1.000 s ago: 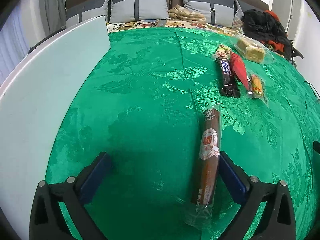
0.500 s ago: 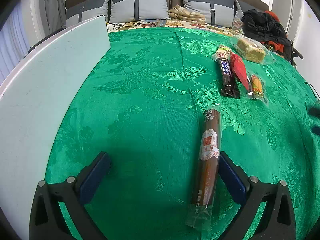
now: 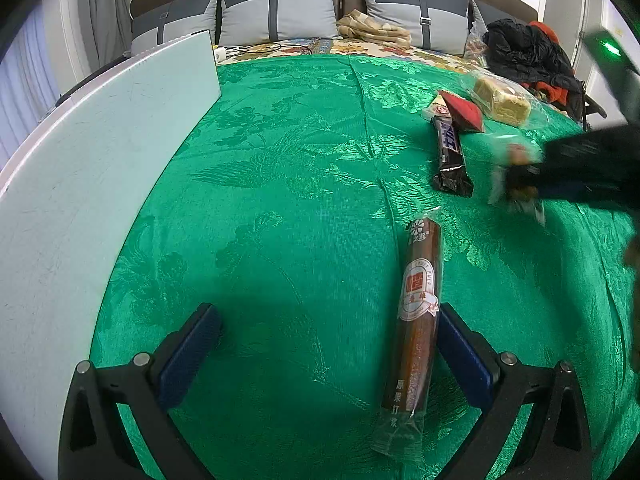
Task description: Organize snacks
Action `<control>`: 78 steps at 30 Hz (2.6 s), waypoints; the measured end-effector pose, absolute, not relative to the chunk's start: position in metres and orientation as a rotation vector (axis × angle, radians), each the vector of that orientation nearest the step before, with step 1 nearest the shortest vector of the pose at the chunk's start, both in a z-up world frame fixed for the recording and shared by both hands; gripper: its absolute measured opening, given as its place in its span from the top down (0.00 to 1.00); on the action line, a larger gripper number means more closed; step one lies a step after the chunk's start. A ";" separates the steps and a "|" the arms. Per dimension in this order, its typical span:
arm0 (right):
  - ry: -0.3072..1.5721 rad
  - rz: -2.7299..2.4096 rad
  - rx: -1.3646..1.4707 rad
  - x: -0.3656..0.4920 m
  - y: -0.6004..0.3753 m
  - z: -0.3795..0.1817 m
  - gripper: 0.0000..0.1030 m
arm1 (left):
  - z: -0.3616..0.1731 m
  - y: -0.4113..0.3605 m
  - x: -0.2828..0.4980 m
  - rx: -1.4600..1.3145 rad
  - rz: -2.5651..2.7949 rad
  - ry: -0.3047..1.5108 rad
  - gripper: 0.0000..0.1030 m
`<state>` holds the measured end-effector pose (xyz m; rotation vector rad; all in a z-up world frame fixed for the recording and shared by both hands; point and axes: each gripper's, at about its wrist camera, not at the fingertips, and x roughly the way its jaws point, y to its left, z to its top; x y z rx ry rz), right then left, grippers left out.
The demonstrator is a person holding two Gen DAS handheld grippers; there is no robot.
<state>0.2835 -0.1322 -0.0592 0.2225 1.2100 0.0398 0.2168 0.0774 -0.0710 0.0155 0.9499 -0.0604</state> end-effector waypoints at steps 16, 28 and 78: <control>1.061 0.226 0.665 0.104 -0.247 -0.016 0.71 | -0.053 0.027 0.186 0.102 -0.297 1.027 0.81; 1.003 0.311 0.546 0.087 -0.202 0.005 0.71 | 0.031 0.115 0.131 -0.409 -0.346 0.847 0.82; 1.019 -0.168 0.050 0.166 -0.285 -0.055 0.18 | -0.057 0.011 0.219 0.118 -0.187 0.992 0.00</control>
